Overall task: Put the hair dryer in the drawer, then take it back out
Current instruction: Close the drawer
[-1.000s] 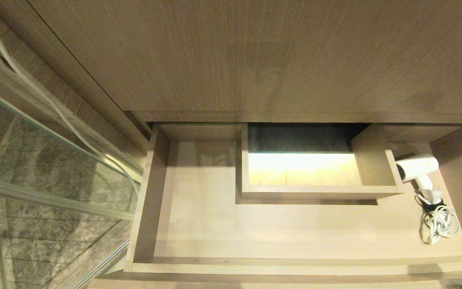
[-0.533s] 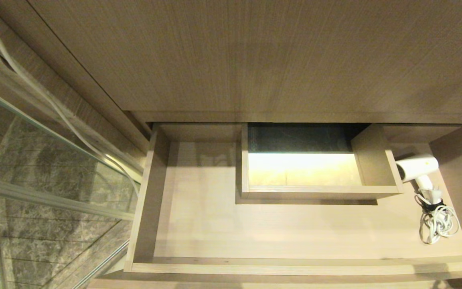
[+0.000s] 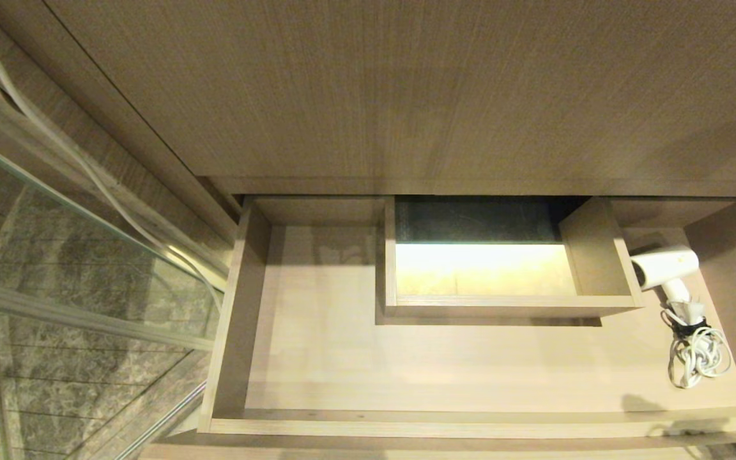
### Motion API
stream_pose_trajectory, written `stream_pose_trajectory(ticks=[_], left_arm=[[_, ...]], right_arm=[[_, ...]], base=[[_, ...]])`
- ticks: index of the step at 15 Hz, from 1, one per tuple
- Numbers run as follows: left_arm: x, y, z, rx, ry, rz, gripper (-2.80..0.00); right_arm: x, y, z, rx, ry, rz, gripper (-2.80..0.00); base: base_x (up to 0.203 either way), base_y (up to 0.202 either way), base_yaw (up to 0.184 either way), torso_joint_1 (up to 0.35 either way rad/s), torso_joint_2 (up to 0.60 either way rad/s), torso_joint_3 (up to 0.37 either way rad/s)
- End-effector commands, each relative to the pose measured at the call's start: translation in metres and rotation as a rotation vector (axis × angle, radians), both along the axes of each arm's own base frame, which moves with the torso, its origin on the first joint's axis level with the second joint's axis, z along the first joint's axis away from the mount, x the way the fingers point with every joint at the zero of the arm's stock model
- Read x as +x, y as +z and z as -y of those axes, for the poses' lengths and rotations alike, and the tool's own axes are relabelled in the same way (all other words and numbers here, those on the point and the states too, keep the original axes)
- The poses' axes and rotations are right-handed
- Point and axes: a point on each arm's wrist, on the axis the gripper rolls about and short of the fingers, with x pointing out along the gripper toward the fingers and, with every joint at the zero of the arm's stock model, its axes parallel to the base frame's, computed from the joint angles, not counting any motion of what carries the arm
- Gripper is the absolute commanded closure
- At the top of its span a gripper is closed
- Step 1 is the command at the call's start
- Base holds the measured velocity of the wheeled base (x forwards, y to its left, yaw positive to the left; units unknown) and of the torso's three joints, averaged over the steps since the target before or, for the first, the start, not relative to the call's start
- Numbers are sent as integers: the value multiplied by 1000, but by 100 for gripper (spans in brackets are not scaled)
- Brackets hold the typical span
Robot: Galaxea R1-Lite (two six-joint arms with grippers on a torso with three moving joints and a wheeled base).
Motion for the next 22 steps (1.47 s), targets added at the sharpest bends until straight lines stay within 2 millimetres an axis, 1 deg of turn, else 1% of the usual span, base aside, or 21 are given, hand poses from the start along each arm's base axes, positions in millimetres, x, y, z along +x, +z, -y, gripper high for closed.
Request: stream_pose_trajectory(ticks=[1, 5, 9, 13, 17, 21, 22], left_arm=[[0, 0, 0, 0, 0, 1, 0], [0, 0, 0, 0, 0, 1, 0], [0, 0, 0, 0, 0, 0, 0], [0, 0, 0, 0, 0, 1, 0], [0, 0, 0, 0, 0, 1, 0], [0, 0, 0, 0, 0, 1, 0], [0, 0, 0, 0, 0, 1, 0]], right_arm=[[6, -9, 7, 26, -15, -51, 0], [21, -15, 18, 46, -29, -87, 0], [40, -22, 29, 40, -28, -76, 0], [50, -25, 35, 42, -28, -79, 0], [57, -22, 39, 8, -27, -18, 0], [57, -17, 39, -16, -25, 33, 0], [61, -14, 41, -41, -22, 78, 0]], base=[[0, 0, 0, 0, 0, 0], [0, 0, 0, 0, 0, 0], [0, 0, 0, 0, 0, 0], [0, 0, 0, 0, 0, 0], [0, 0, 0, 0, 0, 0], [0, 0, 0, 0, 0, 0], [0, 0, 0, 0, 0, 0]])
